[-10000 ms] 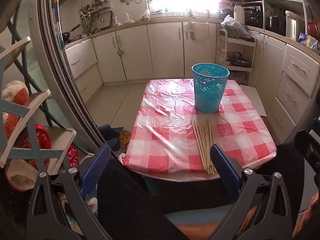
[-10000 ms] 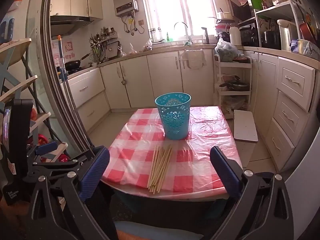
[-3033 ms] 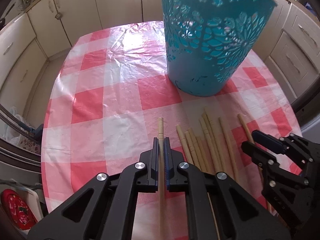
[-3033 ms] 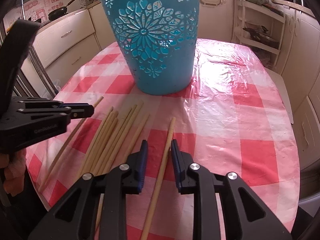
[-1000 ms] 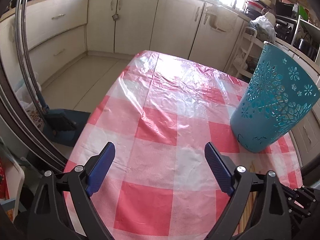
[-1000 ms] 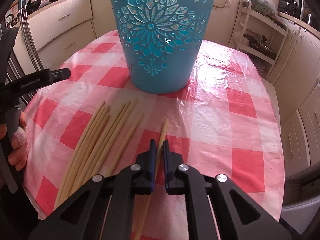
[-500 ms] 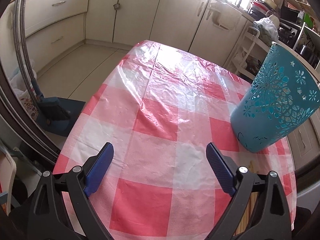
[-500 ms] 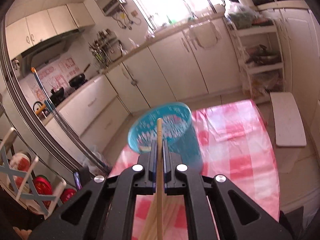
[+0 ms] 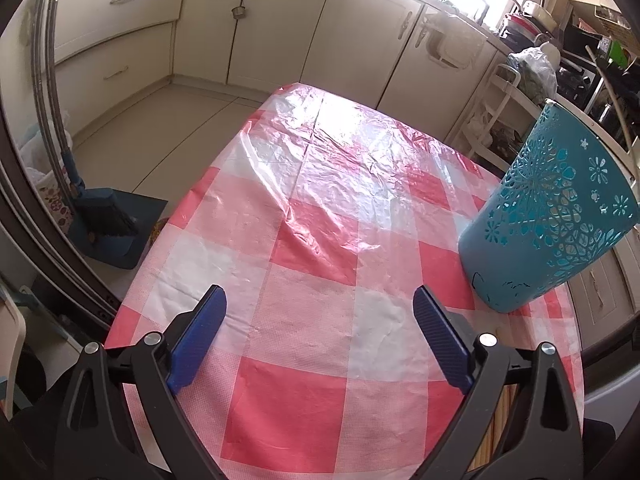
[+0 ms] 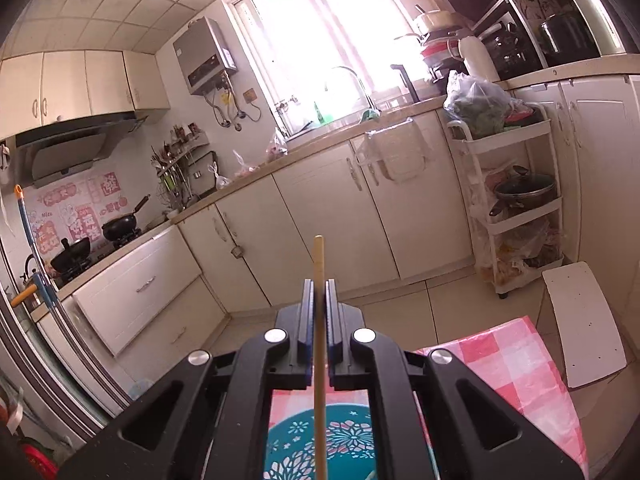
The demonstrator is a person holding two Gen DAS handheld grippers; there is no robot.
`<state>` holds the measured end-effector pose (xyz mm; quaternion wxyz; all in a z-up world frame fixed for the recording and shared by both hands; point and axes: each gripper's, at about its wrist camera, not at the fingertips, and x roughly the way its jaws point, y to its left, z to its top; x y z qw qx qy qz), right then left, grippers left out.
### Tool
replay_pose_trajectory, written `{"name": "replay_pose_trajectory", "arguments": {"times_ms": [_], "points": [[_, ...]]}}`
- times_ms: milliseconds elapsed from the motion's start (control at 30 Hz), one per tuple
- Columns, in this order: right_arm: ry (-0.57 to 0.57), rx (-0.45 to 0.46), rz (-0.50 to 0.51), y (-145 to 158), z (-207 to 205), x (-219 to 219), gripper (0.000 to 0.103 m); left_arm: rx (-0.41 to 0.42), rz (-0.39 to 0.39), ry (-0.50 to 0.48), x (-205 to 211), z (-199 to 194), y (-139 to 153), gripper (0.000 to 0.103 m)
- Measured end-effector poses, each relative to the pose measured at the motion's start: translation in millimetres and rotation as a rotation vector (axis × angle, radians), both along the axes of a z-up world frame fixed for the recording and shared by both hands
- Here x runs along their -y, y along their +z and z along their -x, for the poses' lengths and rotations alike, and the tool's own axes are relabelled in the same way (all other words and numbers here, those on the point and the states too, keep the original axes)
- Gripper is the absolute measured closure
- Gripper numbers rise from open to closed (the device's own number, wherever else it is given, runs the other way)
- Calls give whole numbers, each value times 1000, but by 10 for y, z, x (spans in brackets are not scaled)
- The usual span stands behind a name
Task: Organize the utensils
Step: 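Open the right gripper to drop the chopstick into the basket, then close the right gripper on another chopstick from the bundle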
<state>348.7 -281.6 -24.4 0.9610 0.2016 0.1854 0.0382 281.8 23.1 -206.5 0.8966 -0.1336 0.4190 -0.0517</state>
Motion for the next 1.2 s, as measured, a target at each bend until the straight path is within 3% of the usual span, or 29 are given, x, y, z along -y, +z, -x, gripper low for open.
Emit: {"name": "replay_pose_trajectory", "arguments": {"times_ms": [300, 500, 567, 700, 833, 1200], "points": [[57, -44, 63, -153, 286, -74, 94, 4, 18, 15, -37, 7, 1, 12], [73, 3, 109, -17, 971, -106, 83, 12, 48, 44, -116, 21, 2, 12], [66, -13, 126, -98, 1285, -126, 74, 13, 48, 48, -119, 22, 3, 12], [117, -200, 175, -641, 1641, -298, 74, 13, 38, 48, -110, 29, -4, 11], [182, -409, 145, -1259, 1656, -444, 86, 13, 29, 44, -100, 35, -7, 11], [176, -576, 197, -1752, 1406, -688, 86, 14, 37, 42, -114, 33, -5, 10]]}}
